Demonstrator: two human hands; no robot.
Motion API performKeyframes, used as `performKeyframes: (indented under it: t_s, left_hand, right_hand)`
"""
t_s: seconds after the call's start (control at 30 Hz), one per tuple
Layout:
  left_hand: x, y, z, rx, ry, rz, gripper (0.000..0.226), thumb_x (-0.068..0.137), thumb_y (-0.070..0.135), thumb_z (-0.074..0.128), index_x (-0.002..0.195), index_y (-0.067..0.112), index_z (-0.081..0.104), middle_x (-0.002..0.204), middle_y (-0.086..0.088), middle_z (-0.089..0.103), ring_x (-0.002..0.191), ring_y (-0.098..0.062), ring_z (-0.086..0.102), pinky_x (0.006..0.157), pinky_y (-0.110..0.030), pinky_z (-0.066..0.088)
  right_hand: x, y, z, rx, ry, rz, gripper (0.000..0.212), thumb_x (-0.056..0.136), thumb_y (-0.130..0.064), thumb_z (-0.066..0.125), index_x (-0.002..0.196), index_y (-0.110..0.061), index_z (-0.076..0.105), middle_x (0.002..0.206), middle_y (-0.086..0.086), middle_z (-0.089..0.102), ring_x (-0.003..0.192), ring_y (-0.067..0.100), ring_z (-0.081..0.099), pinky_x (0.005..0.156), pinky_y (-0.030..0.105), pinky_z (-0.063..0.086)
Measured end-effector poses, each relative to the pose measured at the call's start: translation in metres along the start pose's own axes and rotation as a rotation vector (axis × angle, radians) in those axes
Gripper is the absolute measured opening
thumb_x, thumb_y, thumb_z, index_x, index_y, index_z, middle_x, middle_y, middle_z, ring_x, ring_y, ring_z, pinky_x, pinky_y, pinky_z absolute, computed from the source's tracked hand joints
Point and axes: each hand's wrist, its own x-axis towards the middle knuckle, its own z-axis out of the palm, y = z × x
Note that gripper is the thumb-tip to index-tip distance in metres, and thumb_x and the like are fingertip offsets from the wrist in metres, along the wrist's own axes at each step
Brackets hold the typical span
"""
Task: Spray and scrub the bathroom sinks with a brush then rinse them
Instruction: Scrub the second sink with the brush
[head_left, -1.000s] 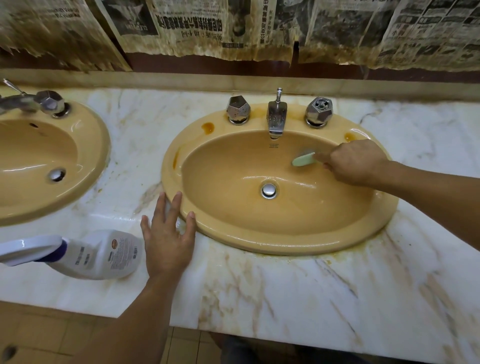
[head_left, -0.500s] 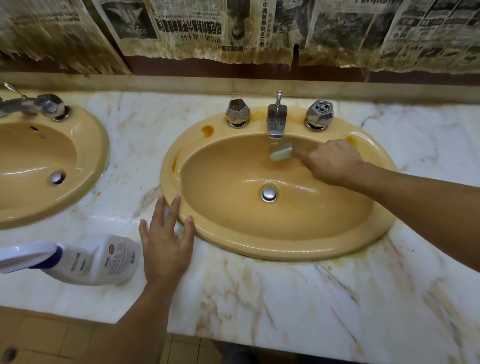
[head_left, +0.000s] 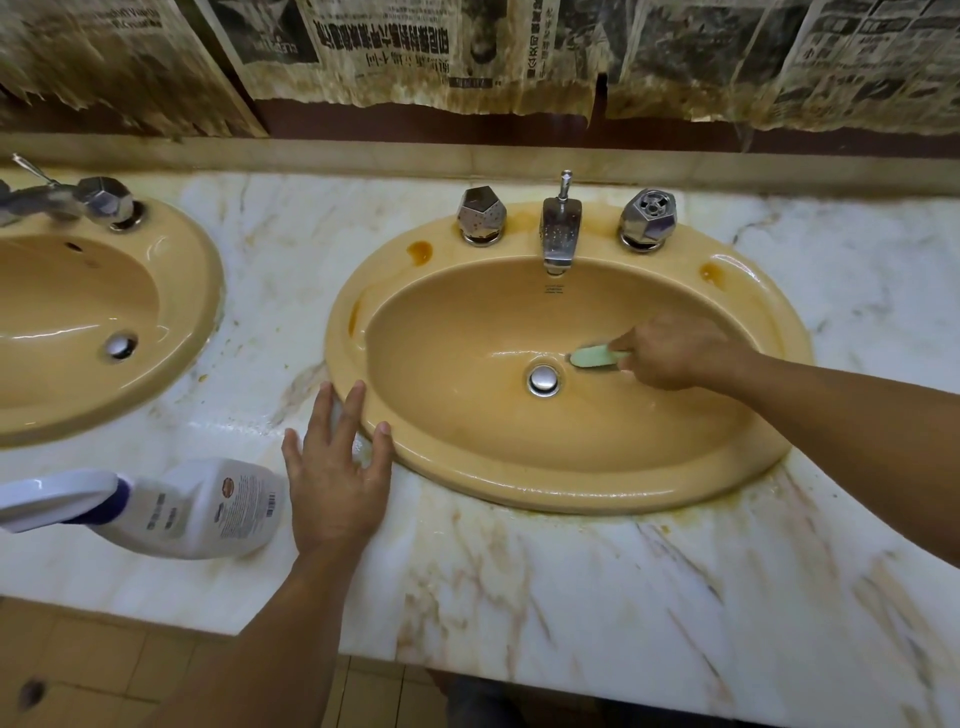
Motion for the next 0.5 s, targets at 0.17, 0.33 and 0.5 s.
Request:
performKeyframes:
  t_s: [0.17,0.33,0.5]
  left_hand:
    - [-0.001,0.001,-0.001,-0.006,0.003,0.002,0.053,0.103,0.054,0.045,0.154,0.055,0.031,0.169,0.020,0.018,0.153,-0.036,0.014,0.123,-0.060,0.023]
    - [-0.001,0.002,-0.002,-0.012,-0.014,-0.016,0.052,0.103,0.056,0.044,0.153,0.058,0.029,0.168,0.023,0.015,0.155,-0.036,0.010,0.123,-0.059,0.023]
    - [-0.001,0.002,-0.002,-0.010,-0.013,-0.018,0.053,0.103,0.057,0.043,0.153,0.058,0.028,0.168,0.024,0.015,0.155,-0.033,0.010,0.124,-0.058,0.023]
  right_hand:
    - [-0.002,-0.001,0.001,-0.053,0.085,-0.023,0.043,0.104,-0.046,0.040,0.147,-0.046,0.045,0.115,0.006,0.067,0.102,0.028,0.064,0.075,0.035,0.048]
    - [-0.001,-0.004,-0.007,-0.177,0.285,-0.087,0.046,0.107,-0.044,0.035,0.153,-0.044,0.032,0.106,0.001,0.069,0.081,0.030,0.067,0.055,0.030,0.039]
    - [-0.001,-0.013,-0.009,-0.203,0.211,-0.084,0.046,0.106,-0.040,0.040,0.152,-0.043,0.036,0.110,0.001,0.068,0.086,0.028,0.066,0.057,0.031,0.033]
